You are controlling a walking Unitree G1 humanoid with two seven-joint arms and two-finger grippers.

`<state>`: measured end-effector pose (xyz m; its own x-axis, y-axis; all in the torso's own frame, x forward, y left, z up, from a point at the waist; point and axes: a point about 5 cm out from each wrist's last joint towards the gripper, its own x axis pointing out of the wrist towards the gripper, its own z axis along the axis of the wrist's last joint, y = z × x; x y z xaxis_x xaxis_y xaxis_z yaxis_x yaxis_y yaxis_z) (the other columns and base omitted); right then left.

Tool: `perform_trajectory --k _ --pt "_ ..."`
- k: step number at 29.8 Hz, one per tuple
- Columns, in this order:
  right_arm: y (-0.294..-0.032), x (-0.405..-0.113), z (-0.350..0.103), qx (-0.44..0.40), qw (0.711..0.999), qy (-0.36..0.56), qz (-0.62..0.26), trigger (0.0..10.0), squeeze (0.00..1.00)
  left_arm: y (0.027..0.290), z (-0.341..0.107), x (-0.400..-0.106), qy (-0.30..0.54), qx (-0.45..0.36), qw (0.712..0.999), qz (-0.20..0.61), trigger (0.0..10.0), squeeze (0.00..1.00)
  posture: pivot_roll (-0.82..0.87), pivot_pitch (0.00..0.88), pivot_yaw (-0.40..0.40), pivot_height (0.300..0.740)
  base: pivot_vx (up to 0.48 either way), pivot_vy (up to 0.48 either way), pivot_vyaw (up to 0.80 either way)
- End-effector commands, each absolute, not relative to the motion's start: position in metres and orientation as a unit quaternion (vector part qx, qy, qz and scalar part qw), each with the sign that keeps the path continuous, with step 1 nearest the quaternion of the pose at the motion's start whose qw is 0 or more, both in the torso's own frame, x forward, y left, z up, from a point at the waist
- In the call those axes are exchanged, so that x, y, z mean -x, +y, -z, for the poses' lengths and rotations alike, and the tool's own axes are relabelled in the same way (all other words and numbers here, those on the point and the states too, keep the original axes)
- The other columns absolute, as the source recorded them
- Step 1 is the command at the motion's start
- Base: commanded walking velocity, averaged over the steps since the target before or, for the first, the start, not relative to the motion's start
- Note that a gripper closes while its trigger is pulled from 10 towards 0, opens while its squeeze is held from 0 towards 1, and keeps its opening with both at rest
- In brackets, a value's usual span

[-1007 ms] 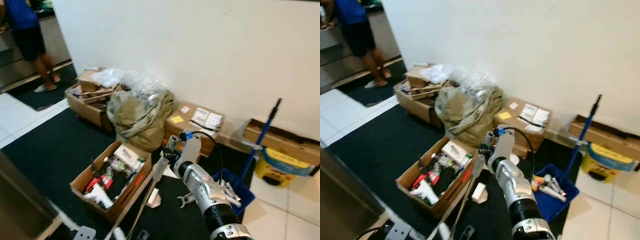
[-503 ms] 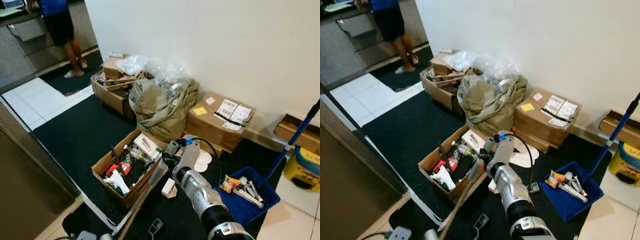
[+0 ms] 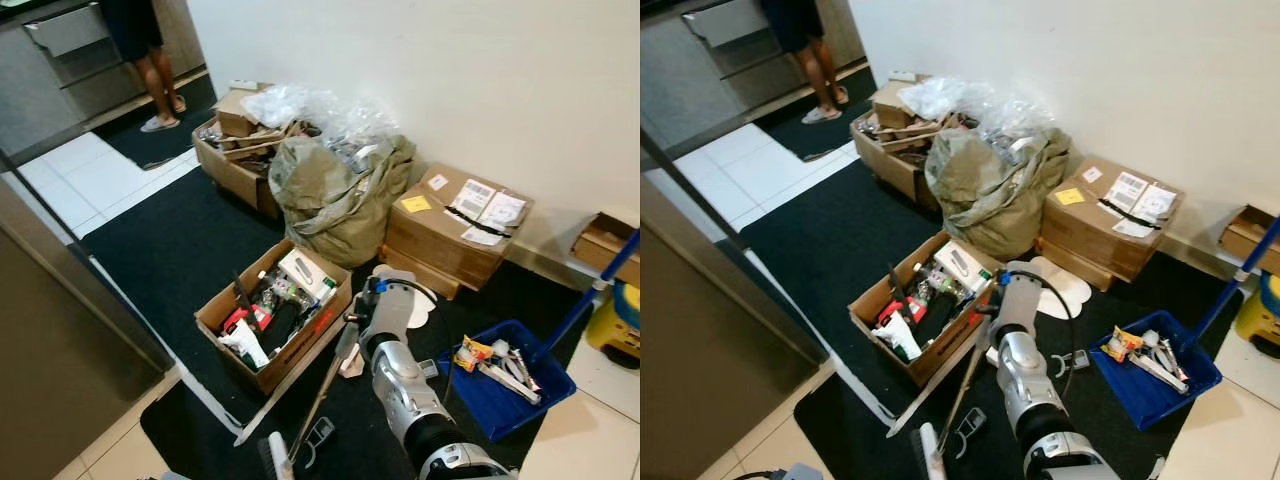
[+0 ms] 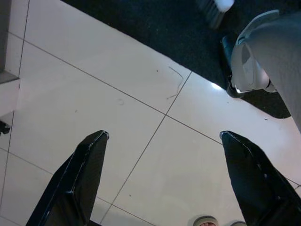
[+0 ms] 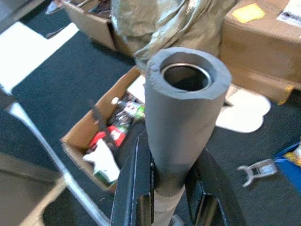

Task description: Sweep floor

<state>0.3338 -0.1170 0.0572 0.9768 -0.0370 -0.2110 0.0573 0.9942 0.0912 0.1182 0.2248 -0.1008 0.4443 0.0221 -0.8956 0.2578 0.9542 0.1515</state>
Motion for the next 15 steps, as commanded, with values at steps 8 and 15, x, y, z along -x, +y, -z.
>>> perform_trajectory --k 8,15 --pt "-0.166 -0.348 -0.093 0.030 0.994 0.001 0.105 10.0 0.00 0.231 0.100 -0.117 0.532 -0.153 0.828 0.082 10.0 0.00 0.04 0.134 0.125 0.740 0.000 0.000 0.00" --pt "-0.198 -0.351 -0.108 0.119 0.981 -0.035 0.150 10.0 0.00 0.229 0.099 -0.121 0.530 -0.160 0.828 0.083 10.0 0.00 0.04 0.105 0.123 0.740 0.000 0.000 0.00"
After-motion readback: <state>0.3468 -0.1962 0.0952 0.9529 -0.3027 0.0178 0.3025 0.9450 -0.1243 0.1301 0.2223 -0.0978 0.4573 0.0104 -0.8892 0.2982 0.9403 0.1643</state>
